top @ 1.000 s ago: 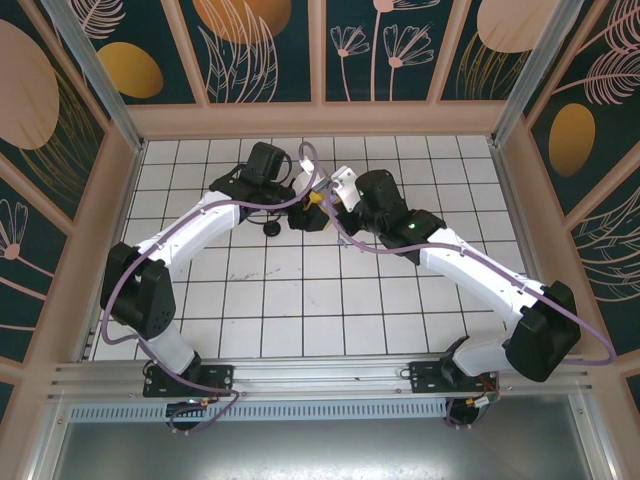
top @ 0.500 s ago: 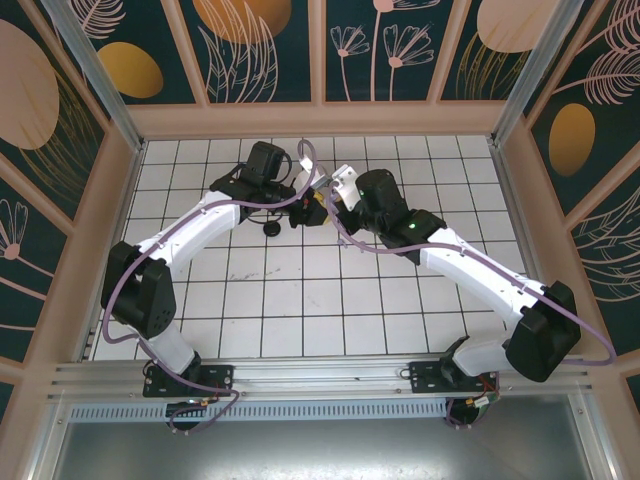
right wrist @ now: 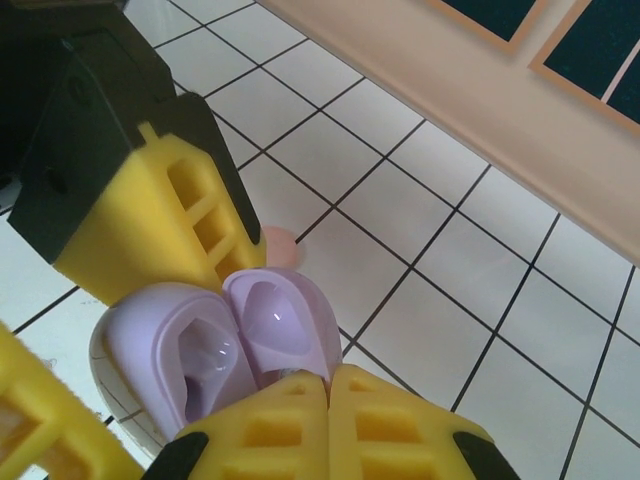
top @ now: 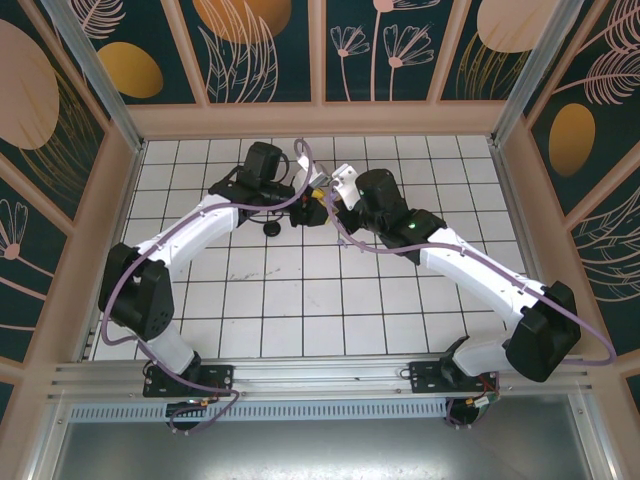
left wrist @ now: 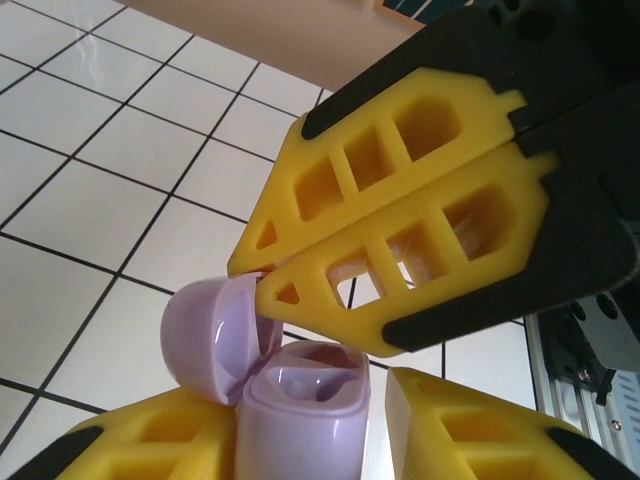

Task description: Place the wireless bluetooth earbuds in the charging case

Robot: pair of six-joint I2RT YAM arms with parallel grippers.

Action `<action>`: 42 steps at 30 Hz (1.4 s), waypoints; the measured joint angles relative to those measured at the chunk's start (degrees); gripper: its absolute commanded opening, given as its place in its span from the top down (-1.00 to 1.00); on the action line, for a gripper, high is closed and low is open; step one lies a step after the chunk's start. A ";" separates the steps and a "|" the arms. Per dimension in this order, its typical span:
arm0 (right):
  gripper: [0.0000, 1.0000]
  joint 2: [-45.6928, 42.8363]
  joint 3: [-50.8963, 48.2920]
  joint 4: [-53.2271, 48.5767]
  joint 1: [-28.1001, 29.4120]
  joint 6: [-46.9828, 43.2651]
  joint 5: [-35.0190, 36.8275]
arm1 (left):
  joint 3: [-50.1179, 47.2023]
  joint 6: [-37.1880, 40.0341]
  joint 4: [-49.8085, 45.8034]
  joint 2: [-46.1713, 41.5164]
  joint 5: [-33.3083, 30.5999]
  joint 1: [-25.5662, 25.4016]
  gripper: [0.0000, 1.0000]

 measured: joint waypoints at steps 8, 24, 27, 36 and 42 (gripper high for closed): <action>1.00 0.00 0.07 0.02 0.00 0.00 0.02 | -0.55 0.00 0.59 -0.96 0.04 0.57 0.39; 0.73 0.00 0.90 -0.55 -0.09 0.07 -0.04 | -0.98 -0.70 1.99 -0.96 1.36 0.94 1.00; 0.36 0.11 1.97 -1.62 -1.33 1.22 -0.66 | -2.16 -1.40 4.57 -1.09 1.73 1.07 1.00; -0.03 -3.32 2.16 -3.30 -7.87 6.80 -10.95 | -10.84 -7.41 18.71 -4.87 1.68 0.76 1.00; -0.11 -13.94 -2.71 0.00 -10.88 13.29 -11.61 | -17.03 -11.21 24.94 -6.58 0.59 0.76 1.00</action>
